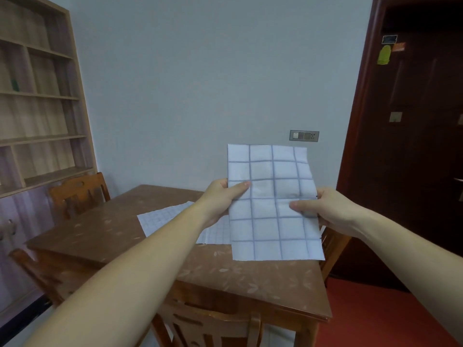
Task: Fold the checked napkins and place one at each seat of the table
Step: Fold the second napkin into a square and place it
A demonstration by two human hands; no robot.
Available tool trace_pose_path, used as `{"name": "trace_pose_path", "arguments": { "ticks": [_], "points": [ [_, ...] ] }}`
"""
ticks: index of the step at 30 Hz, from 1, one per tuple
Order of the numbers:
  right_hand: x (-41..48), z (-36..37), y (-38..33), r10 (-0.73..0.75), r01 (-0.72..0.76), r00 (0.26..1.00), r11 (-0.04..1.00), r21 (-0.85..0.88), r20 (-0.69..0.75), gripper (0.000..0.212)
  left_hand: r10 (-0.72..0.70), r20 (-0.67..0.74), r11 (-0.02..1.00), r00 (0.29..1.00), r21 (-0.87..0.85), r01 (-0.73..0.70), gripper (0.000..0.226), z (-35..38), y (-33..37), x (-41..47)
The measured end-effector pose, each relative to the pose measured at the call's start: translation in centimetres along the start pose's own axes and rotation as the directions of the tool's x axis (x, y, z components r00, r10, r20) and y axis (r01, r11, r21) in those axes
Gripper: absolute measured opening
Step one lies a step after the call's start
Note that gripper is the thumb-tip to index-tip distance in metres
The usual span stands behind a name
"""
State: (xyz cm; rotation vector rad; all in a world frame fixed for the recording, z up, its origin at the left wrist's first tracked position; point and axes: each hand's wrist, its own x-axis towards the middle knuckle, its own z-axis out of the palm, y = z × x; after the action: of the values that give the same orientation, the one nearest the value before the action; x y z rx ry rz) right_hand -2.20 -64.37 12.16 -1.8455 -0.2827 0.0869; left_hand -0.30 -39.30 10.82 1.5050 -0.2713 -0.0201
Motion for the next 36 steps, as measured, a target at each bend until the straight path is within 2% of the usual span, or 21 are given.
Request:
{"name": "trace_pose_path", "arguments": {
  "ticks": [3,7,13,17,28,31,36],
  "points": [
    [-0.1,-0.1,-0.2,0.007,-0.007,1.0,1.0,-0.006,-0.017,0.02,-0.059,0.094,0.991,0.994,0.127,0.046,0.016,-0.4,0.0,-0.7],
    [-0.6,-0.2,-0.1,0.013,-0.013,1.0,1.0,-0.016,0.018,0.021,-0.071,0.146,0.97,0.987,0.242,0.034,0.018,-1.0,-0.1,-1.1],
    [-1.1,-0.6,-0.4,0.027,-0.027,0.993,1.0,0.001,0.116,0.026,-0.104,0.138,0.979,0.985,0.19,0.076,0.019,-1.4,0.0,-1.2],
    [-1.6,-1.1,-0.9,0.044,-0.067,0.983,0.99,0.122,0.178,0.028,-0.156,0.191,0.987,0.969,0.069,0.145,0.016,-1.7,0.6,-1.5],
    [-1.1,-2.7,-0.7,-0.019,-0.023,0.988,0.962,0.271,0.152,0.033,-0.109,0.233,0.99,0.966,-0.062,0.127,0.033,-1.1,1.0,-1.6],
    [-1.0,-3.2,-0.8,0.004,-0.039,0.985,0.978,0.204,0.17,0.044,-0.093,0.208,0.991,0.974,-0.074,0.11,0.038,-0.8,0.9,-1.3],
    [-1.1,-3.7,-1.1,0.013,-0.042,0.977,0.991,0.131,0.213,0.035,-0.107,0.099,0.994,0.989,0.017,0.106,0.032,-0.3,0.9,-1.1]
  ]
}}
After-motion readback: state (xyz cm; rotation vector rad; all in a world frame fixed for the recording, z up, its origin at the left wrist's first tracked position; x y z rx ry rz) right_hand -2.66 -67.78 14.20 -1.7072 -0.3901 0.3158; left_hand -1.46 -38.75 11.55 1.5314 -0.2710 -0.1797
